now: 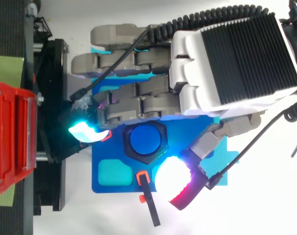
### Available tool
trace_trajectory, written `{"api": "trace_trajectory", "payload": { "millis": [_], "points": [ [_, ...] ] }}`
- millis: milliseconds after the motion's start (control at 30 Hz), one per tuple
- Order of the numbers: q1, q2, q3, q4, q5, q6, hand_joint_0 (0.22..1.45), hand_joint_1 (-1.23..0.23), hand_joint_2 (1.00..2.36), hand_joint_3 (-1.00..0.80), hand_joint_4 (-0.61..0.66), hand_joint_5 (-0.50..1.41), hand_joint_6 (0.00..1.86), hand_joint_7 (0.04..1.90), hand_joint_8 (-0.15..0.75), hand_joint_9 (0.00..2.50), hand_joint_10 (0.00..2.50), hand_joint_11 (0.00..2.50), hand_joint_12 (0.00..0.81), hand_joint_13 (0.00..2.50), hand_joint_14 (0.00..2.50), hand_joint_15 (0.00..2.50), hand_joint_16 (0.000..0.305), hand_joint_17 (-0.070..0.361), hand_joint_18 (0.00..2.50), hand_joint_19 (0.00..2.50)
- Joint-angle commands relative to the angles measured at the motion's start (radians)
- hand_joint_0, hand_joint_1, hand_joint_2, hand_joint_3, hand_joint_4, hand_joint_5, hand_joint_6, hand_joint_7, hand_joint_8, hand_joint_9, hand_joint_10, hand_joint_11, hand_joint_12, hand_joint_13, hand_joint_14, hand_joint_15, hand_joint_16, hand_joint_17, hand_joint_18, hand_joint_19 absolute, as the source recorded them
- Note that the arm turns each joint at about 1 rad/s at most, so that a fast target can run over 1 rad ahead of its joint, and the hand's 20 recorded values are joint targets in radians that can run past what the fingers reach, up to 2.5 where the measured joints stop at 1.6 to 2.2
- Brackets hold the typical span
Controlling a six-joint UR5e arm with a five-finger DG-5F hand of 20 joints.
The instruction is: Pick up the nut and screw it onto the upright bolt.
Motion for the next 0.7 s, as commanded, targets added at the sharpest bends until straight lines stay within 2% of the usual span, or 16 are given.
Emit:
{"api": "trace_trajectory", "payload": {
  "millis": [0, 667],
  "points": [
    [0.005, 0.0, -0.031, 0.029, 0.011, 0.002, 0.46, -0.35, 1.0, -0.5, 0.1, -0.2, 0.5, 0.56, 0.172, 0.26, 0.0, 0.0, 0.298, 0.06, 0.0, 0.0, 0.034, 0.076, 0.0, 0.0],
    [0.014, 0.0, -0.035, 0.04, 0.022, 0.007, 0.47, -0.36, 1.0, -0.5, 0.13, -0.19, 0.5, 0.6, 0.188, 0.31, 0.0, 0.0, 0.303, 0.11, 0.0, 0.0, 0.035, 0.078, 0.0, 0.0]
  ]
}}
